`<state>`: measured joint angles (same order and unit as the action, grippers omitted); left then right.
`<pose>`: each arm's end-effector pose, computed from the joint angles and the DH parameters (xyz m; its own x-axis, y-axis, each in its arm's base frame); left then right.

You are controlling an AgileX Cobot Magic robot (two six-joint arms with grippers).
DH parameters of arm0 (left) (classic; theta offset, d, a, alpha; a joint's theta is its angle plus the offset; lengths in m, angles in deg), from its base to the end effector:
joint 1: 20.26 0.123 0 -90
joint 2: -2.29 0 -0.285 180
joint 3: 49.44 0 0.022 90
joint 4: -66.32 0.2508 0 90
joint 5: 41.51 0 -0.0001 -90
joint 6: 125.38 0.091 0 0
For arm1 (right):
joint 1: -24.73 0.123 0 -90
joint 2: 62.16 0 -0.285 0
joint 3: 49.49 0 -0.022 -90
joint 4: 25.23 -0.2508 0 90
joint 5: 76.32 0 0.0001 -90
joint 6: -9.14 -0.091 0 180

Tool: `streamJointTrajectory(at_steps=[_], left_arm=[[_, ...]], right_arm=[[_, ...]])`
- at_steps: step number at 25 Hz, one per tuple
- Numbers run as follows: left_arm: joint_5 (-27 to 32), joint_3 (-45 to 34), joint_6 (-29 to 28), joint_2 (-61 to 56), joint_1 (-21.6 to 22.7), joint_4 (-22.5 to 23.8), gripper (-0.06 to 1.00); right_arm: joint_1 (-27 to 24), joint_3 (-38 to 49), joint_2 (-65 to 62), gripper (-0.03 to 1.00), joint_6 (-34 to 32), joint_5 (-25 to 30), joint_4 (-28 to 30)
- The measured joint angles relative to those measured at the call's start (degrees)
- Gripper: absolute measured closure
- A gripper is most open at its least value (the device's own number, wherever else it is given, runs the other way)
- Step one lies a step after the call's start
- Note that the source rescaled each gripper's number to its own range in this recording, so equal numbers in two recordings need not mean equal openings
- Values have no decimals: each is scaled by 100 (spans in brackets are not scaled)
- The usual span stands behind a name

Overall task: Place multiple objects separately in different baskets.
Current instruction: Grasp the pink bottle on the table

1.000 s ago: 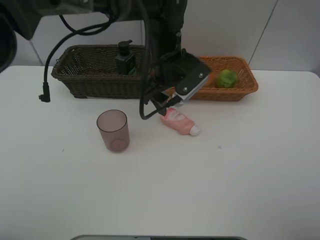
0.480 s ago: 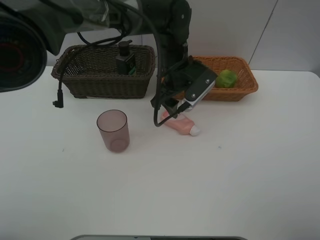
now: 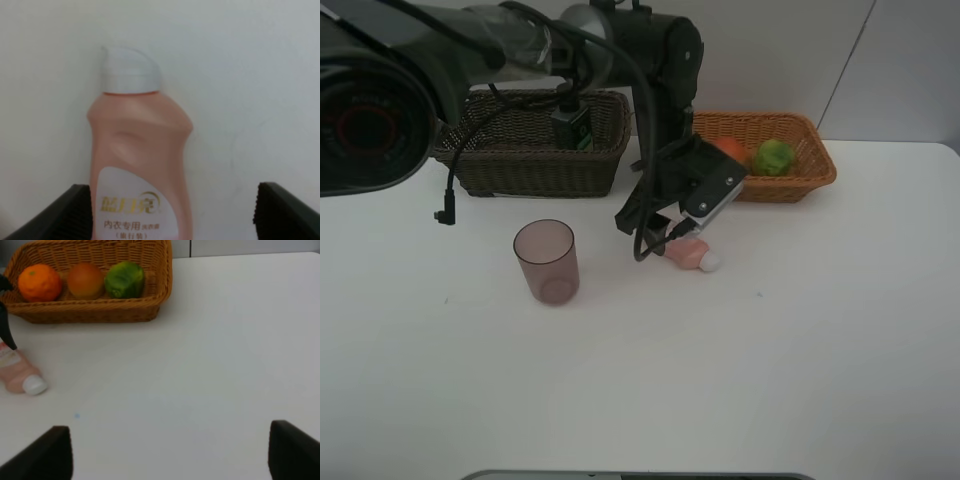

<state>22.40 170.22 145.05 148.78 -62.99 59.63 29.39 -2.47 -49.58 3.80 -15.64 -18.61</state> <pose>0.3599 -0.3454 0.1395 0.6548 0.7477 -0.1103 0.7542 -0.6371 0.1589 0.0060 -0.0087 0.2854 -0.4996 -0.0044 -0.8663 0.0240 0.9995 -0.0189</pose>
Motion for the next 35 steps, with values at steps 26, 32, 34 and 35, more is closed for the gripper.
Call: streamJointTrajectory(at_steps=[26, 32, 34, 35], left_arm=[[-23, 0, -91, 0, 0, -274, 11], [-383, 0, -93, 33, 24, -244, 11], [-645, 0, -93, 123, 24, -260, 11], [-777, 0, -105, 167, 24, -295, 11]], right_arm=[[0, 0, 0, 35, 0, 0, 0], [0, 0, 0, 35, 0, 0, 0], [0, 0, 0, 35, 0, 0, 0], [0, 0, 0, 35, 0, 0, 0]])
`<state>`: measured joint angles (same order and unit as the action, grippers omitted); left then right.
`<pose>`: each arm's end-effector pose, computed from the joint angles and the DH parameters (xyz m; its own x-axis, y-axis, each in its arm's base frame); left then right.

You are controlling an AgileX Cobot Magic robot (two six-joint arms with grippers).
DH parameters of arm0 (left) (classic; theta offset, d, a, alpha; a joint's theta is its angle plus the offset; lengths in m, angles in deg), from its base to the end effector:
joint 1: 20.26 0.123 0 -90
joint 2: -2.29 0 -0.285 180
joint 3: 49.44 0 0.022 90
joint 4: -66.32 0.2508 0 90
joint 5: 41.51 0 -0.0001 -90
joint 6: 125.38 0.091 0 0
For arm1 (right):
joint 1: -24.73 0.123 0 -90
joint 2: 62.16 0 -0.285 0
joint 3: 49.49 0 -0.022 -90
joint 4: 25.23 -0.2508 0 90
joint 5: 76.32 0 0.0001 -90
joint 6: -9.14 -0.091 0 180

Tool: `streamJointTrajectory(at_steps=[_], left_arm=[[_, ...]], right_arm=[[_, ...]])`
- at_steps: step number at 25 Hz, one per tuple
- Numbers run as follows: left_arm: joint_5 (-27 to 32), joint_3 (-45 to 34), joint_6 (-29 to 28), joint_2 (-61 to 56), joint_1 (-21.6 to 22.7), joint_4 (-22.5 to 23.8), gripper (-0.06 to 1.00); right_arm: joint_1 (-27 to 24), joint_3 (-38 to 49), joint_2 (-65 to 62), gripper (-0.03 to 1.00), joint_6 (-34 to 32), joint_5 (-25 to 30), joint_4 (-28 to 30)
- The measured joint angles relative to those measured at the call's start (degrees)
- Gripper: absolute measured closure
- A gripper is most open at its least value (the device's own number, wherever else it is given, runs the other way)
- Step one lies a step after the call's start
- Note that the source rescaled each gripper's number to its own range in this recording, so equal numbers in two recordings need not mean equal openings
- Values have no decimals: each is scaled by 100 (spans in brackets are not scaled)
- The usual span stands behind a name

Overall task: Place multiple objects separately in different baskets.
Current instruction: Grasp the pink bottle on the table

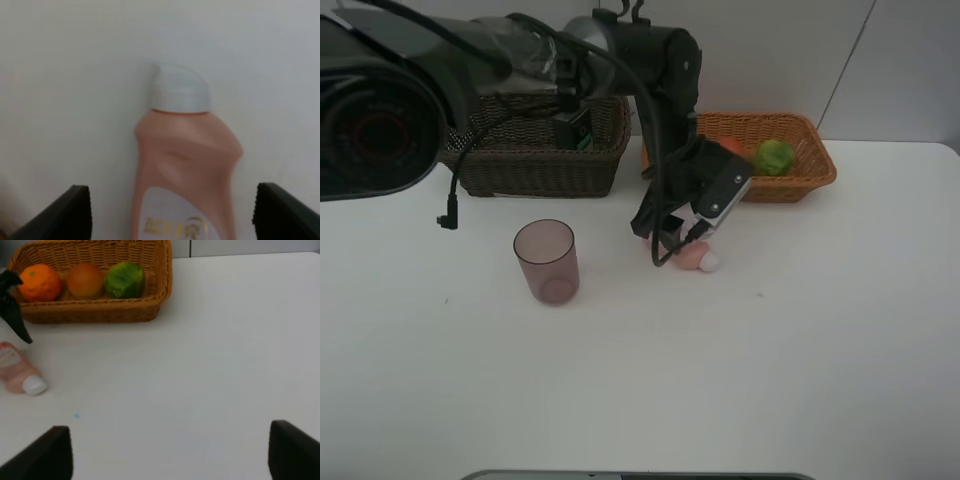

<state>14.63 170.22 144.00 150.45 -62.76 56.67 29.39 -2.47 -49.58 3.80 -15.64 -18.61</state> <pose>0.3684 -0.3548 0.1279 0.6184 0.7690 -0.1617 0.7789 -0.5726 0.2557 0.0060 -0.0087 0.2854 -0.4996 -0.0044 -0.8663 0.0240 0.9995 -0.0189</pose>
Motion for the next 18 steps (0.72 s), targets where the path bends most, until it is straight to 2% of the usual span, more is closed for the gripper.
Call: streamJointTrajectory(at_steps=[5, 12, 18], left_arm=[[-233, 0, -227, 47, 2, -141, 11], [377, 0, -370, 47, 2, 43, 11], [278, 0, -375, 91, 70, 104, 11]], right_arm=[[0, 0, 0, 35, 0, 0, 0], [0, 0, 0, 35, 0, 0, 0], [0, 0, 0, 35, 0, 0, 0]])
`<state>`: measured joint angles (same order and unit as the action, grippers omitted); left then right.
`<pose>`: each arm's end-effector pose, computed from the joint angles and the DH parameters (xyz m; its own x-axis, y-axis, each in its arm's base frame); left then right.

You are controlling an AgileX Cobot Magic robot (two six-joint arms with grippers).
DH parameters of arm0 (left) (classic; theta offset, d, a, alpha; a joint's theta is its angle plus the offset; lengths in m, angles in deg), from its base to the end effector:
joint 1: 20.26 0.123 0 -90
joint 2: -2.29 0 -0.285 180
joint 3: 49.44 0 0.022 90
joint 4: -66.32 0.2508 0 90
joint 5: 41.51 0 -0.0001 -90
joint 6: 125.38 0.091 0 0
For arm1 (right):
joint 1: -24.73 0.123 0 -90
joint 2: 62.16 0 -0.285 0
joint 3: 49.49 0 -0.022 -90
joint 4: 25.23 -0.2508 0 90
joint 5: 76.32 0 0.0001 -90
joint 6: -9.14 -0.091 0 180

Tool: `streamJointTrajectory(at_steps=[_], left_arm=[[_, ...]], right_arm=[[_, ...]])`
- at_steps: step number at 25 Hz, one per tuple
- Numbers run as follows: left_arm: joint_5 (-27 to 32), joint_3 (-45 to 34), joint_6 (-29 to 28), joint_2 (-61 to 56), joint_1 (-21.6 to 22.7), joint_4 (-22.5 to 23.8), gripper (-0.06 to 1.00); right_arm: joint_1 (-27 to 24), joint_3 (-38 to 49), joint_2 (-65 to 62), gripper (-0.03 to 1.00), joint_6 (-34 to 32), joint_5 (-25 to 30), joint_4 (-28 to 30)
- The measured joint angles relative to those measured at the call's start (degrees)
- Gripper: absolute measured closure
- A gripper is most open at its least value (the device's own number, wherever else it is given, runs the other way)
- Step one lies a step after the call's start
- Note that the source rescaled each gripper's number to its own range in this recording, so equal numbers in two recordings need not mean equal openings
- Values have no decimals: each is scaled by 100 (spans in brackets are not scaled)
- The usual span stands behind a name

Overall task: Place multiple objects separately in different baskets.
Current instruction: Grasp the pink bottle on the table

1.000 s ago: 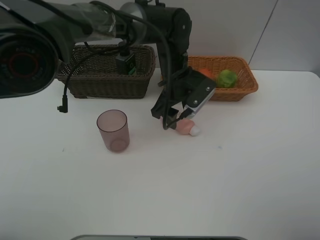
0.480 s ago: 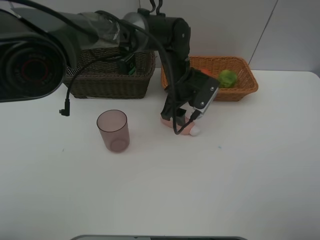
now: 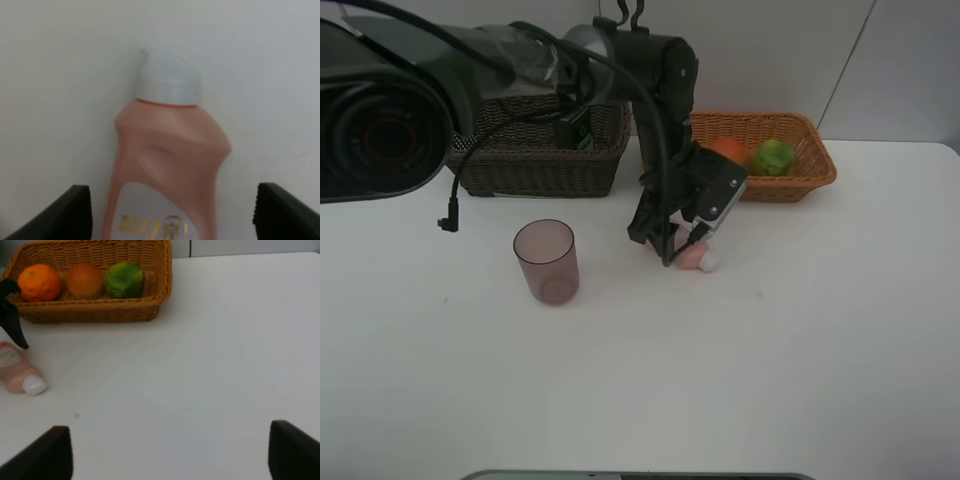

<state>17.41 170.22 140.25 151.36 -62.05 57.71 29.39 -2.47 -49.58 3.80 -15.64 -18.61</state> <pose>0.3702 -0.3465 0.1186 0.5605 0.8133 -0.1558 0.8254 -0.5333 0.1855 0.0060 -0.0087 0.2854 -0.4996 -0.0044 -0.8663 0.0240 0.9995 -0.0189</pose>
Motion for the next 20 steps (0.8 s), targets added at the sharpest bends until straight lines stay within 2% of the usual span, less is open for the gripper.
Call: streamJointTrajectory(at_steps=[15, 17, 19, 20], left_arm=[[-225, 0, 7, 245, 12, 35, 11], [-239, 0, 50, 245, 12, 54, 18], [-271, 0, 126, 245, 12, 83, 33], [-272, 0, 133, 245, 12, 100, 33]], right_arm=[[0, 0, 0, 35, 0, 0, 0], [0, 0, 0, 35, 0, 0, 0], [0, 0, 0, 35, 0, 0, 0], [0, 0, 0, 35, 0, 0, 0]])
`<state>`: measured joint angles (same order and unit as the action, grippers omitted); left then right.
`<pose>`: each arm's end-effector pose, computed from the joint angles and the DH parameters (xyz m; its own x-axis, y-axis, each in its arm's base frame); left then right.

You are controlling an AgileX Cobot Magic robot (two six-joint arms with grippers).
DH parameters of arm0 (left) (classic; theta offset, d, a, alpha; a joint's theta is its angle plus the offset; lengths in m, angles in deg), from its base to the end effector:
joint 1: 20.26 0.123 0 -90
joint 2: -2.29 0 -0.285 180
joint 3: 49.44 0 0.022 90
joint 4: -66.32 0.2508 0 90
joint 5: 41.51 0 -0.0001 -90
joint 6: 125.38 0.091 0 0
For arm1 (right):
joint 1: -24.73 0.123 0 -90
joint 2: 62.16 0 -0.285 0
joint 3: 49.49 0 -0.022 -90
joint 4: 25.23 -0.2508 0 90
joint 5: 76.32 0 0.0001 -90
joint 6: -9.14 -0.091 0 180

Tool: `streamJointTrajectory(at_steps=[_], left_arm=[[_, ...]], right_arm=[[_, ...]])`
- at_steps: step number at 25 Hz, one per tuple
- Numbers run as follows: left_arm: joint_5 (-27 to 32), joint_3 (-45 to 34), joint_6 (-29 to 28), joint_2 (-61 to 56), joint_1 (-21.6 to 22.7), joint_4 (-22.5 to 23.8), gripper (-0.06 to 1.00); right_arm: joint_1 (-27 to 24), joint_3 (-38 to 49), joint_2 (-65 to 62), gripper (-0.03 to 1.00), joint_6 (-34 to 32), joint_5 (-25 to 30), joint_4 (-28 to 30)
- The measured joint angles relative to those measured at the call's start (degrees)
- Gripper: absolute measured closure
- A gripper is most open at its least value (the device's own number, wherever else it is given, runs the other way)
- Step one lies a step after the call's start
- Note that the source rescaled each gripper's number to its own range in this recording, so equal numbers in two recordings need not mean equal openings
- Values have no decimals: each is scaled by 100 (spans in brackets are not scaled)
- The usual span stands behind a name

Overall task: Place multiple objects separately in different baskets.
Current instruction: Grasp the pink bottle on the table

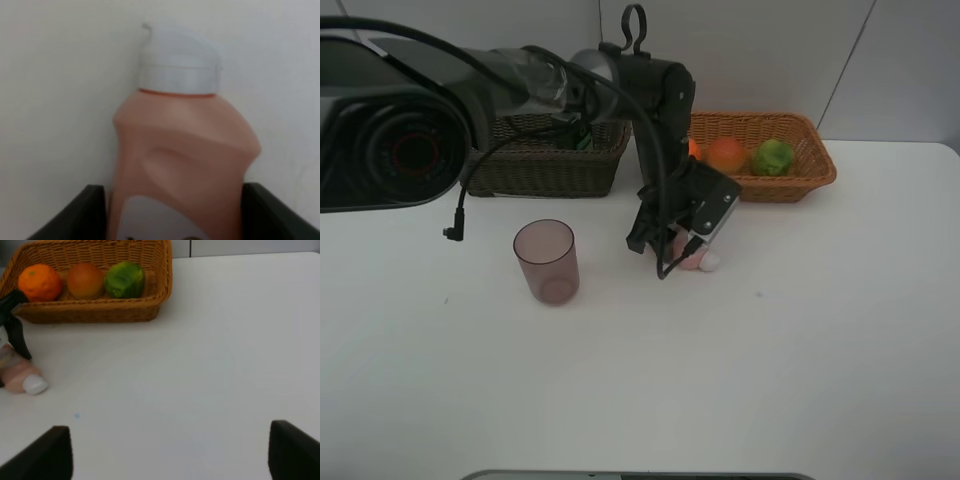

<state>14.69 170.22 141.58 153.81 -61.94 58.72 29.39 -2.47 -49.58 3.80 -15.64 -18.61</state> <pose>0.3746 -0.3469 0.0975 0.5802 0.8035 -0.1333 0.8102 -0.5526 0.1956 0.0060 -0.0087 0.2854 -0.4996 -0.0044 -0.8663 0.0240 0.9995 -0.0189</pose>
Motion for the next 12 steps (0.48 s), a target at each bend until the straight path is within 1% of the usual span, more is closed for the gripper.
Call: streamJointTrajectory(at_steps=[12], left_arm=[[-5, 0, 16, 0, 0, 24, 33]], right_arm=[[0, 0, 0, 35, 0, 0, 0]])
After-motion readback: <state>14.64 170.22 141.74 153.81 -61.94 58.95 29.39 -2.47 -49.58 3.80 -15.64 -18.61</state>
